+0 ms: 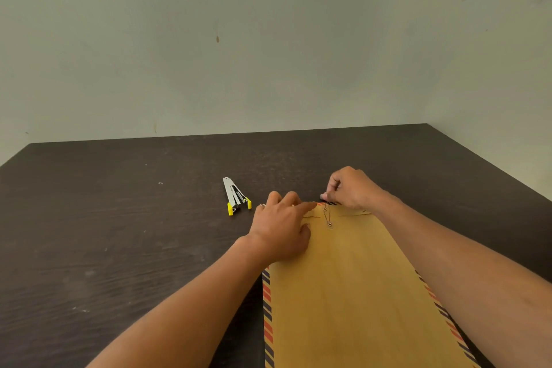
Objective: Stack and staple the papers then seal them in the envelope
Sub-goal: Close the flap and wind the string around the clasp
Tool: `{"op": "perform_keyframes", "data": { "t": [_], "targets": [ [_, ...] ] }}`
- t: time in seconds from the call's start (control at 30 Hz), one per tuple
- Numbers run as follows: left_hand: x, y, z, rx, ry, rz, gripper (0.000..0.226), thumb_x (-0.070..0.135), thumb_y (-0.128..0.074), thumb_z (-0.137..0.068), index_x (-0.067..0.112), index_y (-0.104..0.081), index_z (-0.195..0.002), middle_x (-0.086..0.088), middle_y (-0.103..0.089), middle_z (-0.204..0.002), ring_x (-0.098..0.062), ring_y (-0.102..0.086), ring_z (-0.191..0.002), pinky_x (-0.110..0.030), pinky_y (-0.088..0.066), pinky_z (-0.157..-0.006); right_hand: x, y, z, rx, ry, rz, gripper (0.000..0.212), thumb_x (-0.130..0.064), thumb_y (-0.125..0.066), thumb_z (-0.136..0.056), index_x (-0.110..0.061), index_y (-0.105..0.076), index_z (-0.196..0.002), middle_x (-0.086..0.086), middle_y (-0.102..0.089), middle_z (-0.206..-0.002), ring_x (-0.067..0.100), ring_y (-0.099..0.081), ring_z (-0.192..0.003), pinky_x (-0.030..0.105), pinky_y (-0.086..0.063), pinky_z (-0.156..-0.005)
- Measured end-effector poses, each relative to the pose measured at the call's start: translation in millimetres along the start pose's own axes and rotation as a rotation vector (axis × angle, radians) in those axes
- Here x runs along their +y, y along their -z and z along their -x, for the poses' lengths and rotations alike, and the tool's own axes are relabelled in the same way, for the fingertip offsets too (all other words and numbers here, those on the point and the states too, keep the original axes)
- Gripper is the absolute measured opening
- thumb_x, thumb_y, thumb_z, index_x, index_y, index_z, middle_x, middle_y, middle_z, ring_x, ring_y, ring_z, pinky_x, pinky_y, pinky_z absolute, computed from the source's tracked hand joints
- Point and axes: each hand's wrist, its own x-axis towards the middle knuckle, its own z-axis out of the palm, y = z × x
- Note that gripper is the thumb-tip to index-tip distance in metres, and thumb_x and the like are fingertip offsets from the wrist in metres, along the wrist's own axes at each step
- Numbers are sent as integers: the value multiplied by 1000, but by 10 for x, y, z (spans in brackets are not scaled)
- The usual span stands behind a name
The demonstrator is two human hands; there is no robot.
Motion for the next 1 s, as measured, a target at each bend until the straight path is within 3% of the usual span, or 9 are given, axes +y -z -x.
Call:
{"op": "perform_keyframes", "data": {
  "t": [0.27,0.53,1.0],
  "targets": [
    [64,-3,12,11,-54,-150,49,44,-35,-98,36,-38,-146,0,-41,-136,-26,-39,-117,-45,-46,-90,162,-49,45,59,63,-40,15,-29,-77,-89,-17,-69,-85,-6,-70,-84,12,-66,-86,35,-56,-80],
    [64,-8,13,12,-53,-131,49,44,-35,-98,38,-38,-147,1,-41,-136,-25,-38,-117,-45,-45,-91,182,-3,20,23,44,-17,12,-23,-74,-92,-17,-66,-85,-3,-68,-93,8,-61,-83,30,-49,-77],
    [9,-22,-22,19,-59,-80,51,45,-39,-98,38,-36,-148,2,-41,-137,-25,-38,-120,-45,-45,-95,-7,-80,8,10,104,-53,14,-28,-78,-88,-17,-70,-86,-3,-72,-93,13,-66,-89,34,-56,-82]
  ]
}}
